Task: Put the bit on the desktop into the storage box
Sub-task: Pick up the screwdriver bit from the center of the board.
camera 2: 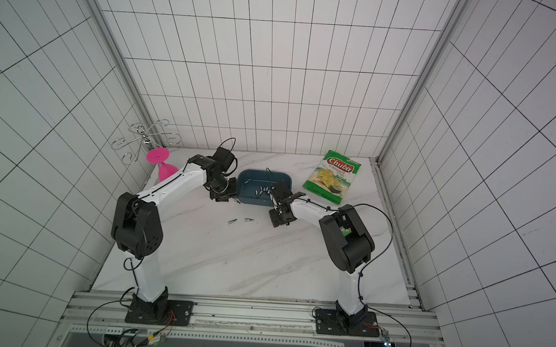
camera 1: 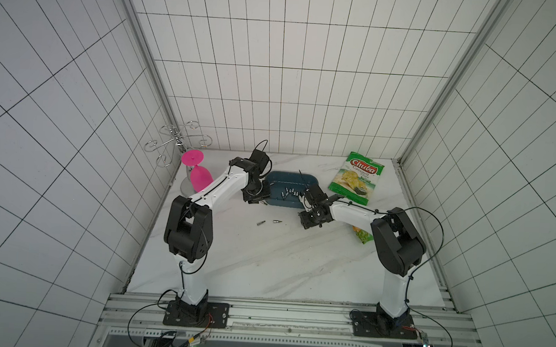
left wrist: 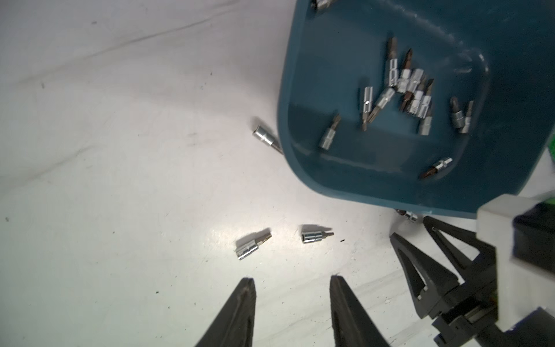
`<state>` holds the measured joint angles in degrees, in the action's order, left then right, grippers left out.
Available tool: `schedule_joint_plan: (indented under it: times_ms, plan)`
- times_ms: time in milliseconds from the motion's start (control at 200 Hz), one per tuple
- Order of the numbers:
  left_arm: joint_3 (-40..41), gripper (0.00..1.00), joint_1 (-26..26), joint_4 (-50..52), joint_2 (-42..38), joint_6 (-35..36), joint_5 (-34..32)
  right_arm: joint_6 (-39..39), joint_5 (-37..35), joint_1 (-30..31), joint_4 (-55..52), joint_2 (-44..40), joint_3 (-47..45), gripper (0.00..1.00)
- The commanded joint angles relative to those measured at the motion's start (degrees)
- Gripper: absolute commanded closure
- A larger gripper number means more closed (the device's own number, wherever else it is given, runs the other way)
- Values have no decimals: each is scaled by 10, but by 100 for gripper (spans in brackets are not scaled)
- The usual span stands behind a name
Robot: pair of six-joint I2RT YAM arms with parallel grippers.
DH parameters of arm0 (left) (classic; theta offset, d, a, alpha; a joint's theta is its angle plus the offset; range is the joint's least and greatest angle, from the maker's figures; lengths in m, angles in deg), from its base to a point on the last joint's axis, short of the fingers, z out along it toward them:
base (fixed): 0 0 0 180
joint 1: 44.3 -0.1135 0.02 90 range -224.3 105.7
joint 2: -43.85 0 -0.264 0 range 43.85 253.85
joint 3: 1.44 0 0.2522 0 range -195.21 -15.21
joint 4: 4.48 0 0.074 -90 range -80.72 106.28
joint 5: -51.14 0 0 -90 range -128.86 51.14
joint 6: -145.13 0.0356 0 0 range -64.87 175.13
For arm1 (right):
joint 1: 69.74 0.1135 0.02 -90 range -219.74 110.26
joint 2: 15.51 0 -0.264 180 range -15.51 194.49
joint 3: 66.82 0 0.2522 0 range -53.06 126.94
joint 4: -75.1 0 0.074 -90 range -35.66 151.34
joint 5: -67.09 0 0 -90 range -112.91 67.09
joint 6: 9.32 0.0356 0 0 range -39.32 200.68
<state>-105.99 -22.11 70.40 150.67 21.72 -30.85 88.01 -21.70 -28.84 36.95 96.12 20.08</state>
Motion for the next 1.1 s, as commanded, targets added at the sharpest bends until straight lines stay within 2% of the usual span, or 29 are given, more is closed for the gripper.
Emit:
schedule_joint_plan:
  times_ms: [0, 445, 1095]
  plan:
    - [39, 56, -2, -24, -34, 9, -18, -13, -3, 4, 5, 21, 21, 47]
    - [152, 55, -11, -36, -64, 12, -41, -18, 17, 3, 8, 44, 41, 49]
    - [155, 56, -29, -37, -28, 37, -52, -23, 65, 3, -29, 60, 46, 70]
